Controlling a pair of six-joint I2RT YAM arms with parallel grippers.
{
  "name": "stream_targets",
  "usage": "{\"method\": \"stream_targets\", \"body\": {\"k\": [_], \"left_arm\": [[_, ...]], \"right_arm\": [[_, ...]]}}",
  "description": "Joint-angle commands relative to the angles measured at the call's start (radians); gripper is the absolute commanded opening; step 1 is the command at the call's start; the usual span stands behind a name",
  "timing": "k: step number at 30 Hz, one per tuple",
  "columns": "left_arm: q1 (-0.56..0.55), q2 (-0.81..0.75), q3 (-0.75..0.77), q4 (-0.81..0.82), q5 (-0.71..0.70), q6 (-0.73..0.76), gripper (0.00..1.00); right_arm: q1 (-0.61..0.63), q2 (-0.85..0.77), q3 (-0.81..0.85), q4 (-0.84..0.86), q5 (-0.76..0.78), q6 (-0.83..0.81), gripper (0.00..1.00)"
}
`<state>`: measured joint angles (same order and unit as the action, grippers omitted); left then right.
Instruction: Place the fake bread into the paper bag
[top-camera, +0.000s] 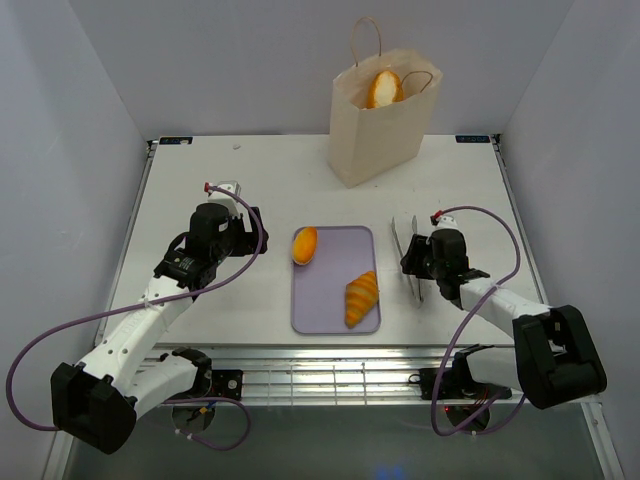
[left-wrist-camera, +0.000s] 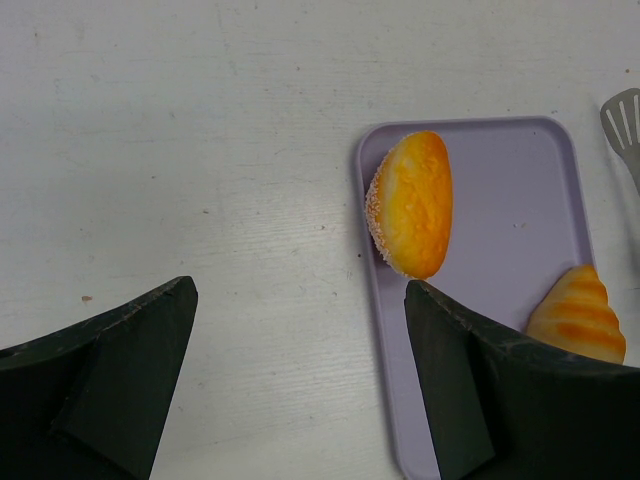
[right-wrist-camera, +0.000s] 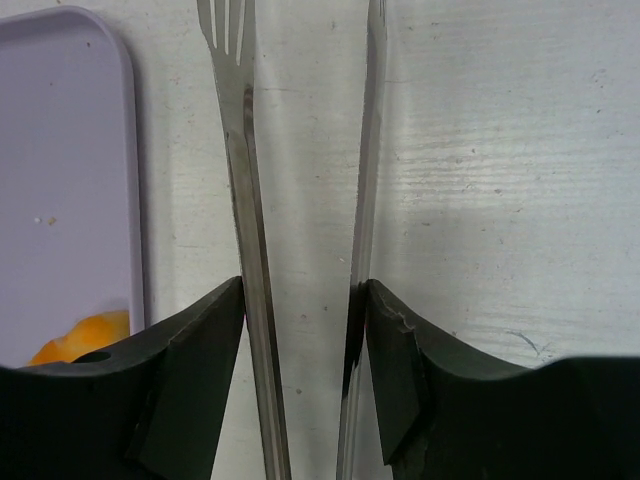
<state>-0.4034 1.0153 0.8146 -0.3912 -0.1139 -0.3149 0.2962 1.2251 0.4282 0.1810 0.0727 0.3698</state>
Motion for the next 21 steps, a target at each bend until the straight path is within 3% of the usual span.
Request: {"method": "stream_targets", "body": {"k": [1, 20, 21], "left_arm": [[-0.006, -0.029, 0.032, 0.0, 0.014, 0.0, 0.96], [-0.006, -0.03, 0.031, 0.002, 0.01, 0.002, 0.96], [-0.006, -0.032, 0.032, 0.002, 0.008, 0.003, 0.96]], "right_arm": [[0.004, 0.025, 0.032, 0.017, 0.012, -0.008, 0.57], [0.006, 0.054, 0.072, -0.038, -0.005, -0.011, 0.68], [0.004, 0.051, 0.076, -0.043, -0.005, -0.012, 0.75]]}}
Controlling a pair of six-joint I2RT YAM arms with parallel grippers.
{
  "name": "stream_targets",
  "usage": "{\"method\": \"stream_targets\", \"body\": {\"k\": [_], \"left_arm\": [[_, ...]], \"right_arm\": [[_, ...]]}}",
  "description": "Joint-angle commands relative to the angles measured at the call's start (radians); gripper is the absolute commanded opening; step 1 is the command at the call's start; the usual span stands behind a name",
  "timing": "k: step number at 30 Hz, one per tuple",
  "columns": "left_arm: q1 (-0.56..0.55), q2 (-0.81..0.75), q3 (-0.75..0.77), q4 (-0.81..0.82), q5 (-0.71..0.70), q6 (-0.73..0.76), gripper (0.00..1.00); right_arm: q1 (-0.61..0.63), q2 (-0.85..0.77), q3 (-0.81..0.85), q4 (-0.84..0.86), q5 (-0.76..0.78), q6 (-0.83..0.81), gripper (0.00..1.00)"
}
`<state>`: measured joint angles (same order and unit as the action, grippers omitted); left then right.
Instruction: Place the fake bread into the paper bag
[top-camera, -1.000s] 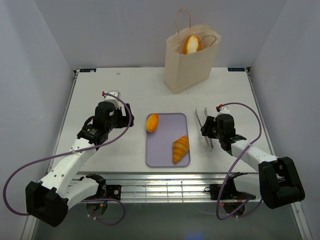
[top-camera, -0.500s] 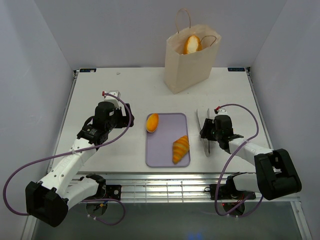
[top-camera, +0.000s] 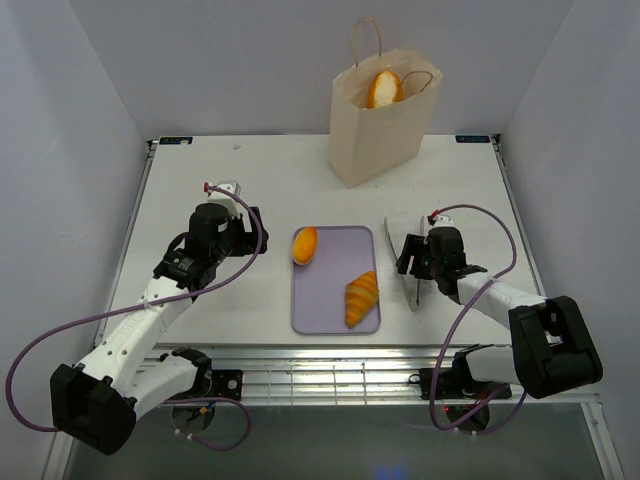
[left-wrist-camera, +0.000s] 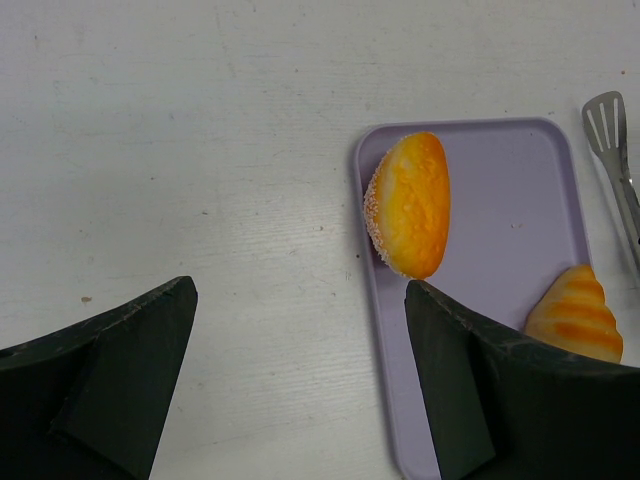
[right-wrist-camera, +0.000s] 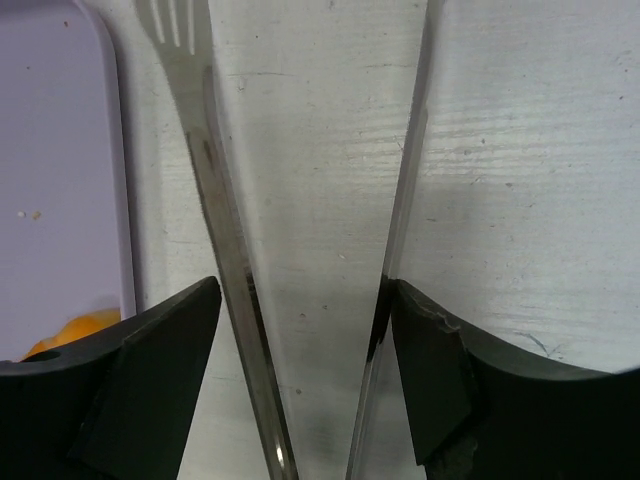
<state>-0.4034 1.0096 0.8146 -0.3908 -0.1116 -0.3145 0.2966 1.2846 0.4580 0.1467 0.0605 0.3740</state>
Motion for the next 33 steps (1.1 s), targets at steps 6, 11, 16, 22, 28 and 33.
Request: {"method": "stream_targets", "body": {"k": [6, 11, 16, 22, 28, 33], "left_arm": [[-0.006, -0.023, 0.031, 0.001, -0.007, 0.003, 0.96], [-0.006, -0.023, 0.029, 0.0, -0.02, 0.005, 0.96], [-0.006, -0.029, 0.029, 0.004, -0.031, 0.003, 0.96], [-0.006, -0.061, 0.017, 0.03, -0.049, -0.006, 0.96], [-0.006, -0.098, 0.008, 0.049, -0.095, -0.014, 0.96], [-0.006, -0.123, -0.005, 0.063, -0.137, -0.012, 0.96]], "right_arm": [[0.004, -0.051, 0.085, -0.068, 0.009, -0.03, 0.85], [0.004, -0.088, 0.12, -0.117, 0.01, -0.041, 0.94], [0.004, -0.126, 0.186, -0.192, -0.01, -0.069, 0.95], [0.009, -0.182, 0.315, -0.266, -0.051, -0.127, 0.96], [0.038, -0.243, 0.387, -0.3, -0.05, -0.156, 0.9], [0.065, -0.255, 0.409, -0.303, -0.047, -0.159, 0.9]]}}
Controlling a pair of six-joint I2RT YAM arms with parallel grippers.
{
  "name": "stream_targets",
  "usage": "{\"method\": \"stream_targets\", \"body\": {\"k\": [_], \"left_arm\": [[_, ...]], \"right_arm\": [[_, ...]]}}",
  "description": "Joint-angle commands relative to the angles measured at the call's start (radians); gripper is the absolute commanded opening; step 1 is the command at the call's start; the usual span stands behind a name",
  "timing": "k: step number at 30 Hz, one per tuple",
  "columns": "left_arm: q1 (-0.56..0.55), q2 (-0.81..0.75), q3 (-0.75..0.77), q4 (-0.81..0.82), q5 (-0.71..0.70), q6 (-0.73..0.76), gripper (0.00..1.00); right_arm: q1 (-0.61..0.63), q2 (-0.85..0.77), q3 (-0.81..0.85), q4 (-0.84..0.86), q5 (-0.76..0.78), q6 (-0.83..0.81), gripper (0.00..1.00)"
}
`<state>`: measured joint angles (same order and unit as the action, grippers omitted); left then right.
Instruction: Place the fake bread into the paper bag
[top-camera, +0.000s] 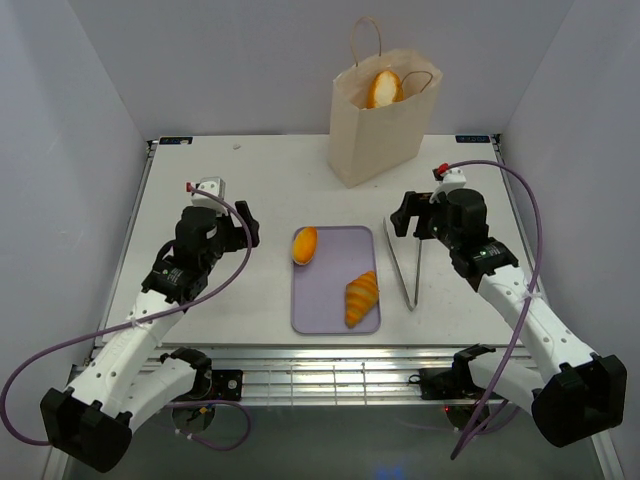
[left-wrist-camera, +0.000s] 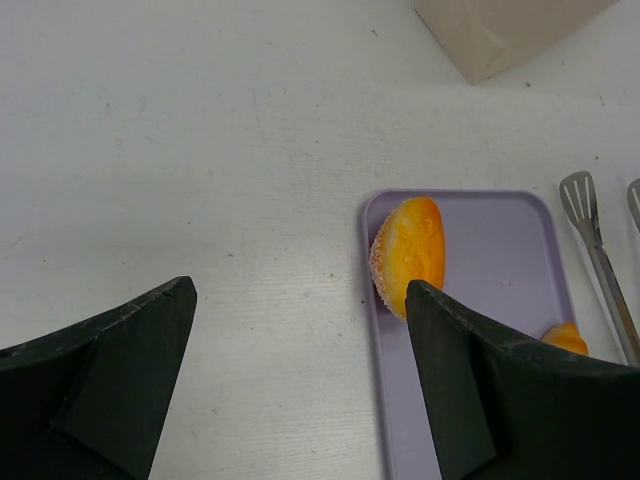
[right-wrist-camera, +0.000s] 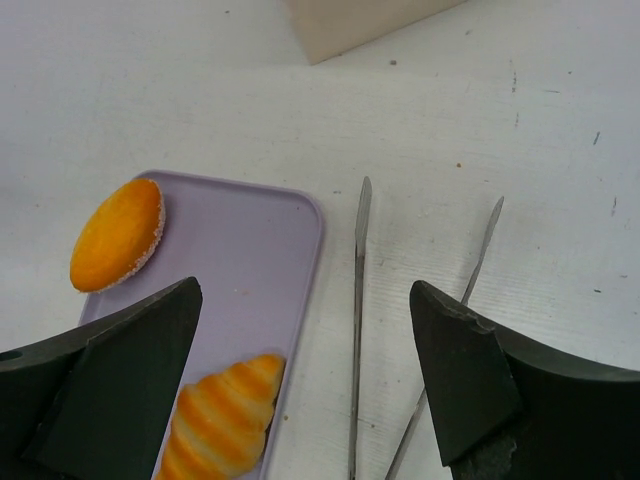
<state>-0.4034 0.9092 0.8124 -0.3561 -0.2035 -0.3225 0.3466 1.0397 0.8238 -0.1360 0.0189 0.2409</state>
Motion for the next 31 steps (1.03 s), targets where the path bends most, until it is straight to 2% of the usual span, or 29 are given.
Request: {"method": "stream_targets", "body": {"k": [1, 8, 12, 22, 31], "left_arm": [[-0.006, -0.023, 0.001, 0.026, -0.066, -0.004, 0.96], [-0.006, -0.067, -0.01, 0.031, -0.154, -0.015, 0.96], [-0.006, -0.082, -0.022, 0.037, -0.197, -0.006, 0.98], [-0.006, -0.046, -0.013, 0.029, -0.182, -0.006, 0.98], [-0.006, -0.044, -0.015, 0.029, -0.172, -0.006, 0.98]], "right_arm": [[0.02, -0.007, 0.054, -0.022, 0.003, -0.028, 0.9], [0.066, 0.049, 0.13, -0.094, 0.104, -0.031, 0.9], [0.071, 0.045, 0.117, -0.083, 0.122, -0.022, 0.9], [0.071, 0.01, 0.066, -0.083, 0.21, -0.015, 0.9], [0.071, 0.014, 0.054, -0.083, 0.216, -0.003, 0.9]]}}
